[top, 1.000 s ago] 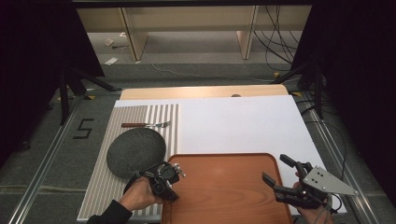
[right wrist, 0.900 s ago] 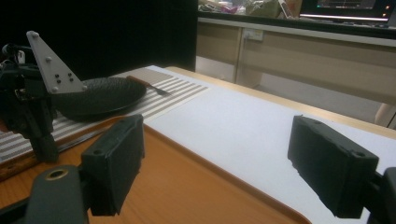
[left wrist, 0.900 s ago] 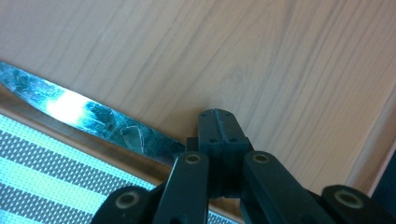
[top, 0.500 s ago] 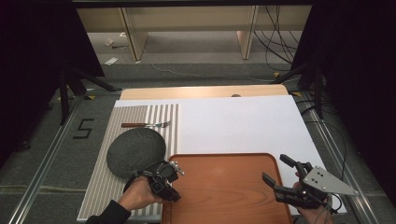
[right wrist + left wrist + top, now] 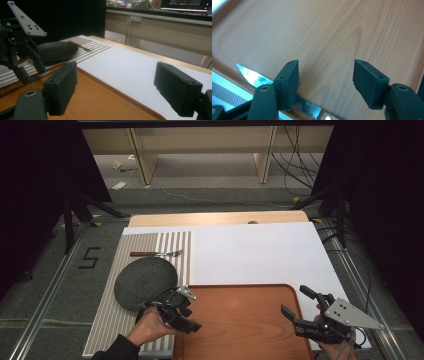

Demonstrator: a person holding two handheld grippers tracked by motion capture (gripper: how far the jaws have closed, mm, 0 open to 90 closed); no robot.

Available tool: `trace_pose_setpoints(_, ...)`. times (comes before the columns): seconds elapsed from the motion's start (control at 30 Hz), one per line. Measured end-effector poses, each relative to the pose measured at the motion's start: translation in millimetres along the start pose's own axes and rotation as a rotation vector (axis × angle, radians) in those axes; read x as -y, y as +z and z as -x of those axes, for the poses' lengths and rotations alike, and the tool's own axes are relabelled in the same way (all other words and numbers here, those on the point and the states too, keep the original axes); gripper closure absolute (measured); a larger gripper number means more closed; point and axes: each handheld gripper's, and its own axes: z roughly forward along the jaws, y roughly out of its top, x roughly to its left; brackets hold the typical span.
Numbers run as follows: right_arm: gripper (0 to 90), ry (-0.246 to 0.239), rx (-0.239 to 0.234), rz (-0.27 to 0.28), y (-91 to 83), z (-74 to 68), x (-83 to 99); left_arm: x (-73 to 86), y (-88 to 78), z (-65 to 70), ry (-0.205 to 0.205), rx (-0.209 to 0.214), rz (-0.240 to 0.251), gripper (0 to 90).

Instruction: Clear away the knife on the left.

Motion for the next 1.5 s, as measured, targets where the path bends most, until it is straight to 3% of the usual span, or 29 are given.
trace_pose_setpoints(0.4,19.8,0.001,0.000,0.000,-0.3,0.0,-0.1,-2.3,-13.8,4.6,0.035,-0.025,0.197,22.9)
trace_pose_setpoints(0.7,19.8,0.002,-0.001,0.000,-0.4,0.0,-0.2,-1.0,-23.1,10.5,0.067,-0.031,0.329,19.7)
trace_pose_setpoints(1.1,19.8,0.002,-0.001,0.003,-0.4,0.1,-0.1,3.9,-32.5,16.0,0.101,-0.033,0.455,16.2)
trace_pose_setpoints(1.5,19.8,0.004,-0.001,0.001,-0.4,0.1,-0.1,13.8,-39.8,16.2,0.106,-0.052,0.544,15.7)
